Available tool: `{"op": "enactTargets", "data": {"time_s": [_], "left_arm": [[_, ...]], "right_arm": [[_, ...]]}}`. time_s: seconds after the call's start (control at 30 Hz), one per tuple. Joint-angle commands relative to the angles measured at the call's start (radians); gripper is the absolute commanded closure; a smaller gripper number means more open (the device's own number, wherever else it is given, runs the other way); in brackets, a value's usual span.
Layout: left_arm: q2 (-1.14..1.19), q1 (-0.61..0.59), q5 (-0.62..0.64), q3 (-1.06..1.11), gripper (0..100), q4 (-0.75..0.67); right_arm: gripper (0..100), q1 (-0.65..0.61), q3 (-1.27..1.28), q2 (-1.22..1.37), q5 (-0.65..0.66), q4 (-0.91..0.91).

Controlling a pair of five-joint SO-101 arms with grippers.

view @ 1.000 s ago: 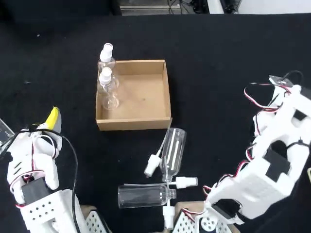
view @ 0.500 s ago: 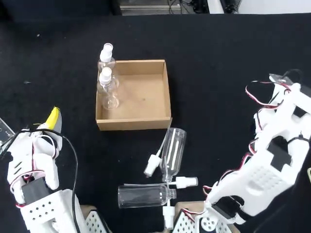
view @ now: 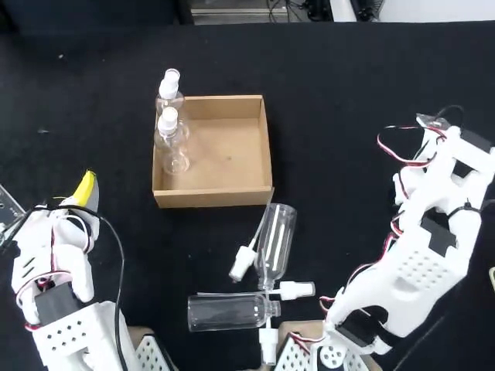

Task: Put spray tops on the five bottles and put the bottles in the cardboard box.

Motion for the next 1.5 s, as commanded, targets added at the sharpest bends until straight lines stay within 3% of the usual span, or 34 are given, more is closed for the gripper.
{"op": "enactTargets", "data": {"time_s": [0.0,0.27,0.47,0.53,0.67,0.87,1.2,1.4,1.47], "left_arm": [[-0.011,0.007,-0.014,-0.015,68,-0.023],[-0.011,0.007,-0.017,-0.015,68,-0.023],[-0.011,0.007,-0.018,-0.015,68,-0.023],[-0.011,0.007,-0.018,-0.015,68,-0.023],[-0.011,0.007,-0.018,-0.015,68,-0.023],[-0.011,0.007,-0.018,-0.015,68,-0.023],[-0.011,0.007,-0.020,-0.015,68,-0.021],[-0.011,0.007,-0.020,-0.015,68,-0.021],[-0.011,0.007,-0.020,-0.015,68,-0.021]], "right_arm": [[99.2,-0.015,-0.051,-0.015,0.029,-0.003],[96.2,-0.011,-0.101,-0.028,0.032,0.002],[74.4,-0.015,-0.120,0.007,0.043,-0.021],[71.7,-0.020,-0.120,-0.002,0.074,0.011],[71.7,-0.014,-0.113,-0.038,0.124,0.032],[71.3,0.002,-0.094,-0.015,0.333,0.032],[72.3,0.035,-0.082,0.059,0.341,-0.106],[87.3,0.035,-0.082,0.091,0.334,-0.100],[96.9,0.054,-0.090,0.074,0.287,-0.100]]}}
